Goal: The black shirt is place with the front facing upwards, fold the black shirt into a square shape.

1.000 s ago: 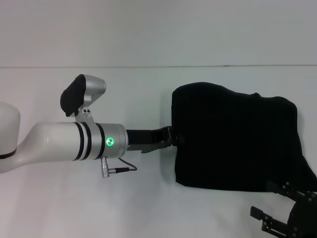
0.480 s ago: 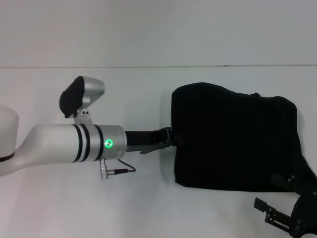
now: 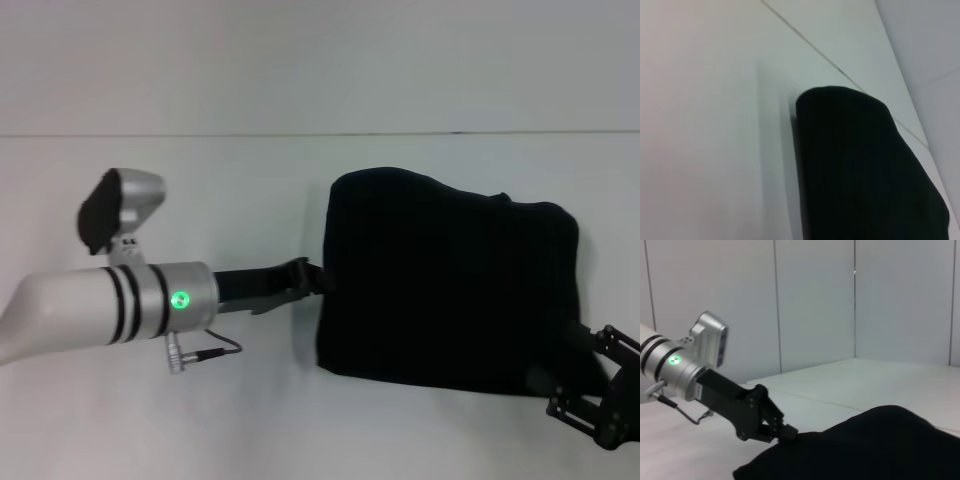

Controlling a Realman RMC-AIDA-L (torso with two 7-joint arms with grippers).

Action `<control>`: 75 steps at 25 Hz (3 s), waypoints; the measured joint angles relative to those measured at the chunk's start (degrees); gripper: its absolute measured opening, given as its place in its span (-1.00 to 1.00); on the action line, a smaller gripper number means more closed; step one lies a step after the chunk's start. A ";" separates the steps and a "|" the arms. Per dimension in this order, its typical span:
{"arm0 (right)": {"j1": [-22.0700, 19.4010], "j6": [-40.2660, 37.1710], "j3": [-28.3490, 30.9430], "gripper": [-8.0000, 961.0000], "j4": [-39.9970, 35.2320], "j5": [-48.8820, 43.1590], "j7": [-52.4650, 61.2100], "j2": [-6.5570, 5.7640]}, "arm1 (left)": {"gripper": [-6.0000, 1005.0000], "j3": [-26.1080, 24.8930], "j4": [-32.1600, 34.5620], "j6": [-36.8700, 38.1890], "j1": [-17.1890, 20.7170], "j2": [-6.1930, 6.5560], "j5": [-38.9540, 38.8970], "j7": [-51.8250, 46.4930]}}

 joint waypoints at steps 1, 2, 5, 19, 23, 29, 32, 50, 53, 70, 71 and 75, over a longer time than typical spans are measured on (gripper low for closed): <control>0.18 0.00 0.28 0.62 0.00 0.00 -0.01 0.00 | -0.91 -0.47 0.65 0.31 0.88 0.02 0.01 0.00; 0.31 0.00 0.40 0.62 0.00 0.00 -0.01 0.00 | -0.91 -1.12 1.26 0.81 1.72 0.10 0.08 0.08; 0.68 0.25 0.92 0.62 0.03 0.00 -0.03 0.01 | -0.90 -3.77 2.38 2.98 3.75 0.37 0.18 0.88; 2.30 2.58 1.79 0.62 0.95 1.75 -0.12 0.26 | -0.86 -14.69 5.35 12.64 14.37 0.19 0.54 6.37; 2.36 3.47 1.80 0.62 1.68 2.35 -0.77 0.26 | -0.86 -18.01 5.13 16.05 15.86 0.01 0.46 9.62; 2.56 3.72 1.79 0.62 2.41 2.91 -1.86 0.26 | -0.84 -18.69 4.95 17.86 16.22 -0.02 0.65 11.45; 2.63 3.86 1.79 0.62 2.68 2.91 -1.94 0.26 | -0.83 -18.30 4.74 17.93 16.23 -0.08 0.65 11.93; 2.99 2.89 1.37 0.62 3.14 2.82 -3.02 0.26 | -0.17 -20.08 15.05 27.31 20.29 -0.36 0.99 43.37; 3.29 2.18 1.19 0.62 3.14 2.60 -3.29 0.26 | 0.03 -21.28 15.56 29.91 20.57 -0.36 0.43 55.41; -0.55 5.15 -3.91 0.62 5.74 2.66 -7.49 0.36 | 0.89 -22.52 6.00 30.67 23.21 -0.61 7.55 78.03; -0.56 5.39 -3.91 0.63 5.86 2.63 -7.50 0.36 | 0.89 -22.52 5.76 30.41 23.05 -0.57 7.61 77.64; -0.66 5.59 -3.95 0.63 6.01 2.50 -7.57 0.35 | 0.89 -22.49 5.33 30.35 22.53 -0.50 7.89 76.82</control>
